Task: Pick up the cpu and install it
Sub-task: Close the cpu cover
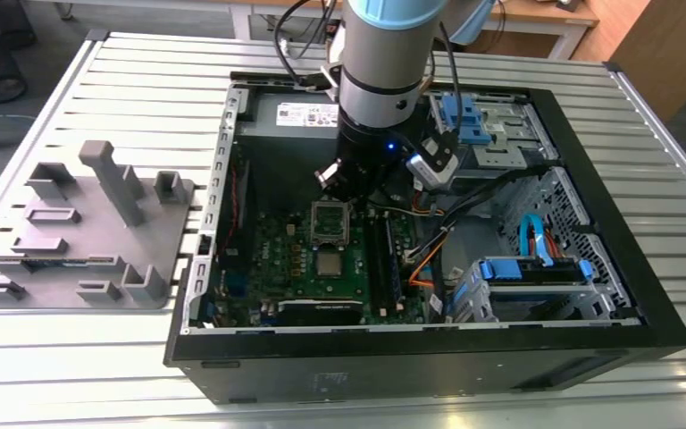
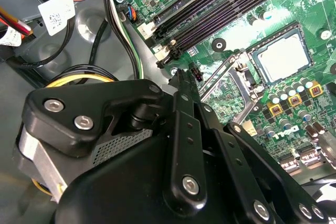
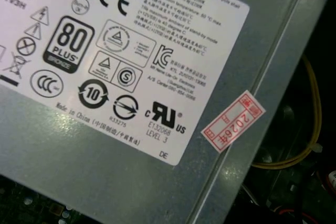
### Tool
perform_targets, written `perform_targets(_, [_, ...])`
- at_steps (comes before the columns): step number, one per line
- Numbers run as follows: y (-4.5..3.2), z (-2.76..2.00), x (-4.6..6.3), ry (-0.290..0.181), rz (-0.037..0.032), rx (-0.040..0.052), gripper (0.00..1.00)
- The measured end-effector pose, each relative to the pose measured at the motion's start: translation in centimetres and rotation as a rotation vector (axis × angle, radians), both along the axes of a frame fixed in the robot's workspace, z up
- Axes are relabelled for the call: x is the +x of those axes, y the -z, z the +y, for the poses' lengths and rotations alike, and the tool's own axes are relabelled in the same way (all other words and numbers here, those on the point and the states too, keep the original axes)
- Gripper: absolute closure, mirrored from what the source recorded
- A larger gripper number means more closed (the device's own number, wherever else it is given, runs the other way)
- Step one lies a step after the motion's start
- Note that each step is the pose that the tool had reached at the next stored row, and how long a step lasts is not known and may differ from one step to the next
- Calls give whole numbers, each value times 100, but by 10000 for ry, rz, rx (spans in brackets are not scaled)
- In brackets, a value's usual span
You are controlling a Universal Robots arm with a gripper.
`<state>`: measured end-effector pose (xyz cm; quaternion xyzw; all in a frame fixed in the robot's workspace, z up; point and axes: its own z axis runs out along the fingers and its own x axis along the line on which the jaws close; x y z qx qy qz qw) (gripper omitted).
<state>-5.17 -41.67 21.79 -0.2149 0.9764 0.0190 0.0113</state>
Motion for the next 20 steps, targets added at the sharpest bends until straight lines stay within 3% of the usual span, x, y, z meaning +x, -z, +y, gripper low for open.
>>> perform_targets(6, [0,0,0,-16,1,0,89])
perform_targets(13, [0,-1,0,-558,0,-10,89])
perform_targets(20, [-29,-9,0,-769,1,-12,89])
